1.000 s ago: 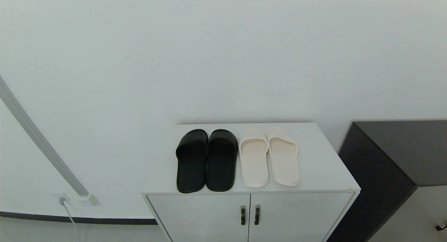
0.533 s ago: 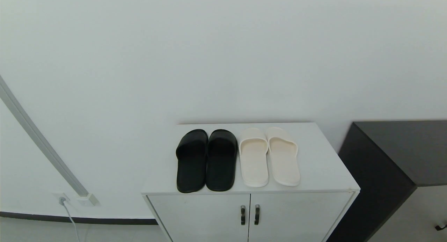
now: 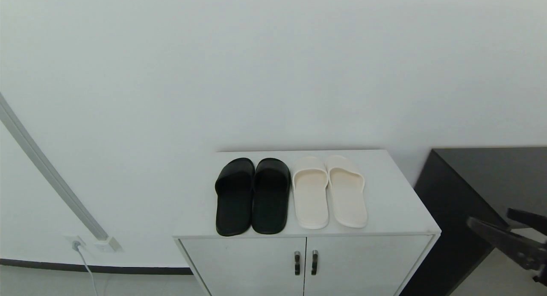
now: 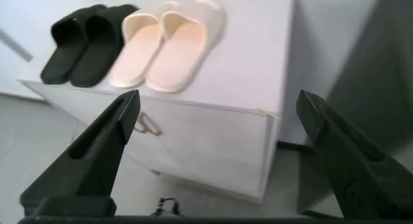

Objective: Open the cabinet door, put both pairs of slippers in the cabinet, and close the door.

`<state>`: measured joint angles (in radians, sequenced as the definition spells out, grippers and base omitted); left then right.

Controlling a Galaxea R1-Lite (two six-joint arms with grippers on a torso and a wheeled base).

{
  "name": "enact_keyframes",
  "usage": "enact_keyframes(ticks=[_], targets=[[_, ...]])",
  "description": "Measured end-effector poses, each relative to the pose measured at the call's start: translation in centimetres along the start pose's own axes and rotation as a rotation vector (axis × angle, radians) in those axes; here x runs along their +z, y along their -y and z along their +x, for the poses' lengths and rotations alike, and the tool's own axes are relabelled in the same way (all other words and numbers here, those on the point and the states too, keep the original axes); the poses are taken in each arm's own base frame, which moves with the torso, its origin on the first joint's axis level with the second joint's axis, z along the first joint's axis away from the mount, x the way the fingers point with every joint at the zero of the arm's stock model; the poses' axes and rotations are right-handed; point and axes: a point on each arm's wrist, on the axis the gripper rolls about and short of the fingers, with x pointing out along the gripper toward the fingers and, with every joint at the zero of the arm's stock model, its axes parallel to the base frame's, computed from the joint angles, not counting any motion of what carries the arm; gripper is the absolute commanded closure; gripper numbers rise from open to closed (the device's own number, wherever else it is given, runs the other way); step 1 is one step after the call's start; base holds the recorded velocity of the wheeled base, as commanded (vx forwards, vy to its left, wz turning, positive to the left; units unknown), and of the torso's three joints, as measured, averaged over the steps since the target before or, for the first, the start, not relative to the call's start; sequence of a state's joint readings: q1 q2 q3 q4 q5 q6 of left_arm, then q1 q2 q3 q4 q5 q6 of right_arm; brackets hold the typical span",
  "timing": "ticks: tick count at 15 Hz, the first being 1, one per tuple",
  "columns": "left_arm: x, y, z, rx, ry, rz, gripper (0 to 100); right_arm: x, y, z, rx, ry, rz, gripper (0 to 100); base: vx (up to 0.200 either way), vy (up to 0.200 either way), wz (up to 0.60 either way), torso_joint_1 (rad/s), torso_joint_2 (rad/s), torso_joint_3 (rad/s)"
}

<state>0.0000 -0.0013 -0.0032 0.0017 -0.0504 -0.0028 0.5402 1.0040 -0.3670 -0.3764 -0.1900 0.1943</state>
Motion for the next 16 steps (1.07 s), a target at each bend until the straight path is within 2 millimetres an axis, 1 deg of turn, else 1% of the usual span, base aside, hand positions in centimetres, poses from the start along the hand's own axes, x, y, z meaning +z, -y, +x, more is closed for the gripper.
enact_keyframes(ticks=[2,4,6,7,11,14,16], targets=[[0.0,0.0,0.0,0.000,0.000,0.000,100,0.9,-2.7,3.2,0.027,-0.035,0.013,0,0.000,0.000,0.00,0.000,0.00,0.000],[0.0,0.0,0.0,-0.001,0.000,0.000,100,1.6,-5.2,6.3,0.019,-0.057,0.025,0,0.000,0.000,0.00,0.000,0.00,0.000],[0.0,0.0,0.0,0.000,0.000,0.000,100,1.9,-7.3,9.3,-0.004,-0.067,0.028,0,0.000,0.000,0.00,0.000,0.00,0.000],[0.0,0.0,0.0,0.000,0.000,0.000,100,1.8,-8.3,10.9,-0.025,-0.068,0.029,0,0.000,0.000,0.00,0.000,0.00,0.000],[0.0,0.0,0.0,0.000,-0.001,0.001,100,0.9,-11.5,17.0,-0.102,-0.011,0.045,0,0.000,0.000,0.00,0.000,0.00,0.000],[0.0,0.0,0.0,0.000,-0.001,0.000,100,0.0,-13.0,20.5,-0.157,0.000,0.038,0,0.000,0.000,0.00,0.000,0.00,0.000],[0.0,0.0,0.0,0.000,-0.001,0.000,100,-0.7,-13.5,22.3,-0.180,-0.005,0.027,0,0.000,0.000,0.00,0.000,0.00,0.000]])
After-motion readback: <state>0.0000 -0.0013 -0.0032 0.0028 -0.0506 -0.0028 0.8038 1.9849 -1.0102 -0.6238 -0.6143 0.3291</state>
